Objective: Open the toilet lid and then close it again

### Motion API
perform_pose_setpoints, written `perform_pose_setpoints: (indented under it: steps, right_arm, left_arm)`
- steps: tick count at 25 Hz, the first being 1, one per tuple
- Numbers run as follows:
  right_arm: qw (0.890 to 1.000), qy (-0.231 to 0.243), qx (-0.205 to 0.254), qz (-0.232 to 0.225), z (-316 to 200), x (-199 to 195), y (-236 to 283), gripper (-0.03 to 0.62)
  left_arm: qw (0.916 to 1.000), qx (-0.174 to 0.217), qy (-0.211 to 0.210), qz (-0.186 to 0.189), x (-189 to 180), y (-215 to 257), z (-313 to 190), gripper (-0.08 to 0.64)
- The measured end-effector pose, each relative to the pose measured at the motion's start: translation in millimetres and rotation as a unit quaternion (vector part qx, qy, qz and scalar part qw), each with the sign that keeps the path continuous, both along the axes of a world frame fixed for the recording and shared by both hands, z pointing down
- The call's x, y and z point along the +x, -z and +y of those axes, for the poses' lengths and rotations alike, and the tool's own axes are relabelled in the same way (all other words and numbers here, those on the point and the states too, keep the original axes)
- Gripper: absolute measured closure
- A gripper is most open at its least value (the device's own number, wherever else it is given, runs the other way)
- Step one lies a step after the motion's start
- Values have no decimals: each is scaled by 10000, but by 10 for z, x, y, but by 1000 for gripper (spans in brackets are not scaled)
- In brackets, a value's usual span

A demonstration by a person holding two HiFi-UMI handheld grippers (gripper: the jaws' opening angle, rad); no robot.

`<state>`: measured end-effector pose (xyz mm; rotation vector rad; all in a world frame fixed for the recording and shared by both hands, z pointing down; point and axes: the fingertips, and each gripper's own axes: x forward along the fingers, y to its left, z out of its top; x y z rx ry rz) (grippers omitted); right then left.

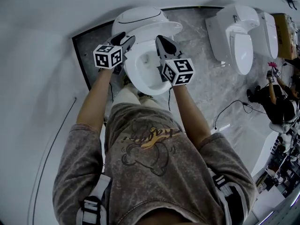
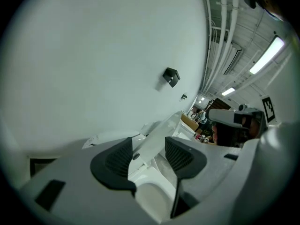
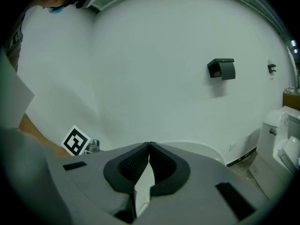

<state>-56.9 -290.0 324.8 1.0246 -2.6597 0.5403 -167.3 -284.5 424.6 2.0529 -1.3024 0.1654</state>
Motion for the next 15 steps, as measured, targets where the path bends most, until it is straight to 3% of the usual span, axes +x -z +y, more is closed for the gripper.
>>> perform_pose_setpoints:
  steps: [9,12,15]
  right_arm:
    - [9983,461,240,-252,740,373,143,566]
    - [9975,639,259,-173,1052,538,132,566]
    - [9981,583,174,-30,1289,812,-4,566]
  left_arm:
    - [9983,-87,501,269,471,-100,772,350]
    - [9984,-33,549,101,561,-150,1053,347]
    - [9995,-96,275,-105,734,-276,1299,347]
